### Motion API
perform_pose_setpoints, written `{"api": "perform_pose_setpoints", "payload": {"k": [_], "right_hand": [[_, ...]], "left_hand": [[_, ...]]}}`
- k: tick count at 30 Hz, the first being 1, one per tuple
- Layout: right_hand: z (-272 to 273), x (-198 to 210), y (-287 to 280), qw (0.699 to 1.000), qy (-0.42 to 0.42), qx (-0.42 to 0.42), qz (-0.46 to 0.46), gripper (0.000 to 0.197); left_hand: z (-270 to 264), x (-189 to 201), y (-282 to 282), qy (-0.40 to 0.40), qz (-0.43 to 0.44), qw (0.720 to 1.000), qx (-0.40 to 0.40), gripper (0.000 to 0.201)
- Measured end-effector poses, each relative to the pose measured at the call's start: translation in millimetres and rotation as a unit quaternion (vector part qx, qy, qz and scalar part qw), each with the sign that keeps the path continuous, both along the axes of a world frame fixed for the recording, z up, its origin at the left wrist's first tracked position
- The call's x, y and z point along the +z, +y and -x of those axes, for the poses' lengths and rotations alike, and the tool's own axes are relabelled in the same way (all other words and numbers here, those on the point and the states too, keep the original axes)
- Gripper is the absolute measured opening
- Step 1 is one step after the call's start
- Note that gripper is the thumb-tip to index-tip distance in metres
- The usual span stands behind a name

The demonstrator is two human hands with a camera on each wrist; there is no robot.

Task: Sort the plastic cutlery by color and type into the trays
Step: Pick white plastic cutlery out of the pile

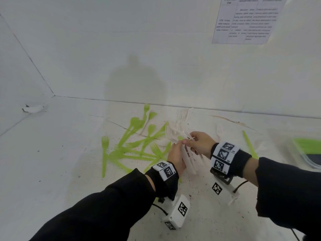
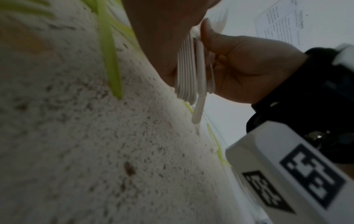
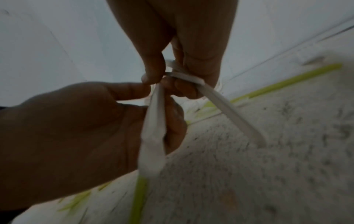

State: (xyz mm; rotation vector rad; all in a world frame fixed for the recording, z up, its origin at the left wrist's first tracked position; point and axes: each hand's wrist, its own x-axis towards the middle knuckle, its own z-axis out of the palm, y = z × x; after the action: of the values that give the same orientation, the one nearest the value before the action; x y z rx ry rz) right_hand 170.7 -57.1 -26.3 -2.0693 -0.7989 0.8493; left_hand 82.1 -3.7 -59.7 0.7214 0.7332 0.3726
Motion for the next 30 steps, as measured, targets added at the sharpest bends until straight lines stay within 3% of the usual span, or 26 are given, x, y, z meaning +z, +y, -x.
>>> {"api": "perform_pose_setpoints", "payload": {"k": [5,8,16,20,27,30], "right_hand": [[16.1,-4.5,-4.3,0.998,0.058,-0.017,-0.032,0.031],[20.8,-2.3,-6.6,1.000,0.022,0.001,-0.022,0.034],[25.1,-10.8,-7.8,0.994,0.015,-0.076,-0.080,0.010],[26.1,-12.9,-7.6,0.994,0.016,-0.072,-0.081,0.003],[29.5,-14.6,-11.1,0.992,0.029,-0.056,-0.107,0.009],[24.9,-20.1,-11.7,0.988,0.026,-0.097,-0.118,0.024]], "left_hand": [[2.2,-2.5,-2.7,0.010,0.016,1.000,0.006,0.037],[3.0,-7.3,-0.1,0.037,0.001,0.999,-0.019,0.034],[2.7,-15.0,2.5,0.041,-0.062,0.997,0.011,0.022],[3.8,-16.5,0.7,0.046,-0.001,0.999,0.011,0.037],[6.0,-17.0,1.3,0.019,0.002,1.000,-0.004,0.027],[4.8,-20.6,2.5,0.049,0.012,0.999,-0.011,0.040]]}}
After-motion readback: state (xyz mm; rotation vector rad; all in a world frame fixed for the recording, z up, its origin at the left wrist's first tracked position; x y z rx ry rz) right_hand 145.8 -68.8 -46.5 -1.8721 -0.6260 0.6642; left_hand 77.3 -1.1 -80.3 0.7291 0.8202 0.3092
